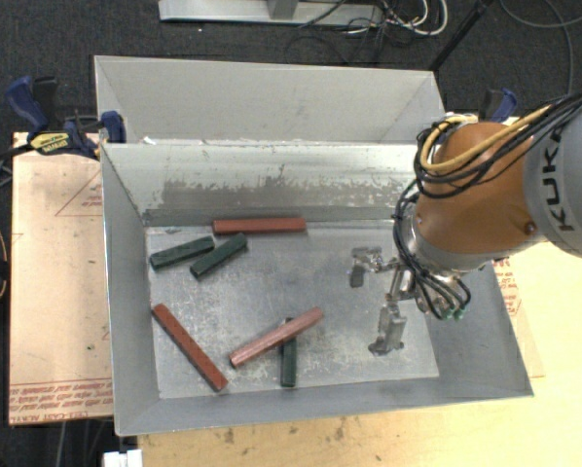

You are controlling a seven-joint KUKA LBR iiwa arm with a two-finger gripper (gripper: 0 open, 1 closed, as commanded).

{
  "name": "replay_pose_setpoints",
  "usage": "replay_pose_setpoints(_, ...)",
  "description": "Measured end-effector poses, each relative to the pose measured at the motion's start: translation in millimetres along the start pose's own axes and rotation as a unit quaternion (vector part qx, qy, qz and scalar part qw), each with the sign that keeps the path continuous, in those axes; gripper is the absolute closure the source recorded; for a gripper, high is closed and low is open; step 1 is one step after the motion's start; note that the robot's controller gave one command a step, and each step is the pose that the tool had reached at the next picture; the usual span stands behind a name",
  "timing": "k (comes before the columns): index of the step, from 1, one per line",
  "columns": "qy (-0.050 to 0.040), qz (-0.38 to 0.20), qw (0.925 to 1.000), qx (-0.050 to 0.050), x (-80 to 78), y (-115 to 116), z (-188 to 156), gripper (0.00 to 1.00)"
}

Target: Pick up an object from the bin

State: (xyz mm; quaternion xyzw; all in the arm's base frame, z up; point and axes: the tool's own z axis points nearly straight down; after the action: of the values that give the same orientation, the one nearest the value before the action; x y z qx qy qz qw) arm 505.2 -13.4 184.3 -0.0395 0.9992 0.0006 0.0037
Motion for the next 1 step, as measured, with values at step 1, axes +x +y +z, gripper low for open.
replay_pose_setpoints(1, 0.0105, -0.045, 0.9989, -0.001, -3.6, -5.1, 6.9, 0.0)
